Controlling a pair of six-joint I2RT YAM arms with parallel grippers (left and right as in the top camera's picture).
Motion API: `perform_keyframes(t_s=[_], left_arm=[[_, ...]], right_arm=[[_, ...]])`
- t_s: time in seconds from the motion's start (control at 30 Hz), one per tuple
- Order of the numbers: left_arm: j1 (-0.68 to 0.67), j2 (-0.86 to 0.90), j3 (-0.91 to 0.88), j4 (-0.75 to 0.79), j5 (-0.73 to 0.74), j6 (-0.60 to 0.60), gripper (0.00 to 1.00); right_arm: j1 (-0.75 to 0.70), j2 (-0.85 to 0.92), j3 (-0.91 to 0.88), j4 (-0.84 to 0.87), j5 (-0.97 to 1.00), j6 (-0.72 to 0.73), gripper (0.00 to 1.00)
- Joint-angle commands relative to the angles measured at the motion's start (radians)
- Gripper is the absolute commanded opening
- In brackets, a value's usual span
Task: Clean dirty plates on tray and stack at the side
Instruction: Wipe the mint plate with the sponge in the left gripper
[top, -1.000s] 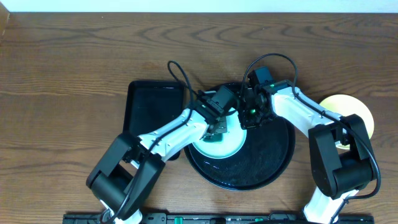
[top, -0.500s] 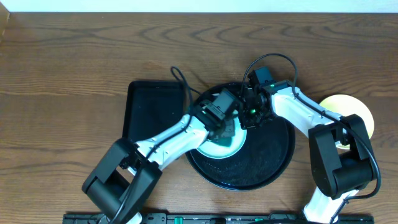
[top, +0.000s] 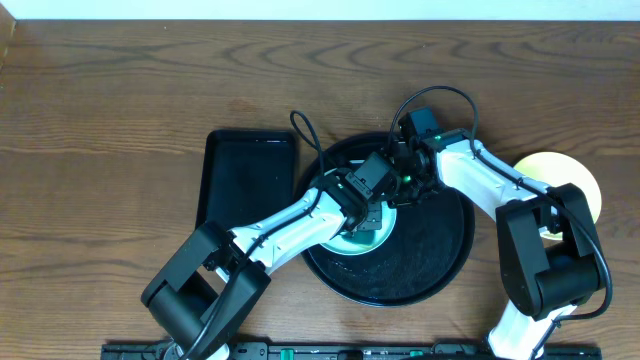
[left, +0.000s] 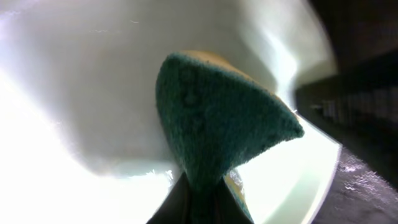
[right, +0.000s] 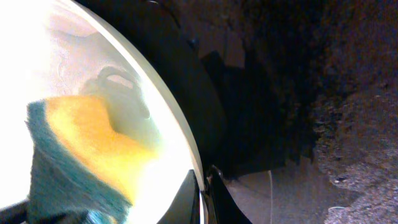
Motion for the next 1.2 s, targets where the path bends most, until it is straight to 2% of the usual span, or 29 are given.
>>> perform_keyframes(t_s=[0.0, 0.13, 0.4, 0.53, 0.67, 0.8, 0.97, 1.17], left_arm=[[0.051, 0.032, -0.026, -0.071, -0.143, 0.023, 0.08], [0.117, 0.001, -0.024, -0.064, -0.145, 0.074, 0.07], [0.197, -0.025, -0.017, -0.020, -0.135, 0.073, 0.08], [0.174, -0.023, -0.017, 0.022, 0.029, 0.074, 0.08], [0.130, -0.009, -0.019, 0.020, 0.080, 0.108, 0.08], [0.076, -0.002, -0.022, -0.010, 0.203, 0.230, 0.08], [0.080, -0.004, -0.022, -0.117, 0.196, 0.324, 0.08], [0.185, -0.006, -0.019, -0.135, 0.083, 0.328, 0.07]], right_arm=[[0.021, 0.004, -0.014, -0.003, 0.020, 0.014, 0.03], [0.021, 0.004, -0.014, -0.003, 0.020, 0.014, 0.03], [0.021, 0.004, -0.014, -0.003, 0.020, 0.014, 0.03], [0.021, 0.004, -0.014, -0.003, 0.020, 0.014, 0.03], [0.021, 0.004, -0.014, -0.003, 0.020, 0.014, 0.03], [0.021, 0.004, -0.014, -0.008, 0.020, 0.014, 0.03], [0.021, 0.004, -0.014, -0.007, 0.020, 0.014, 0.03], [0.021, 0.004, -0.014, -0.008, 0.020, 0.014, 0.03]])
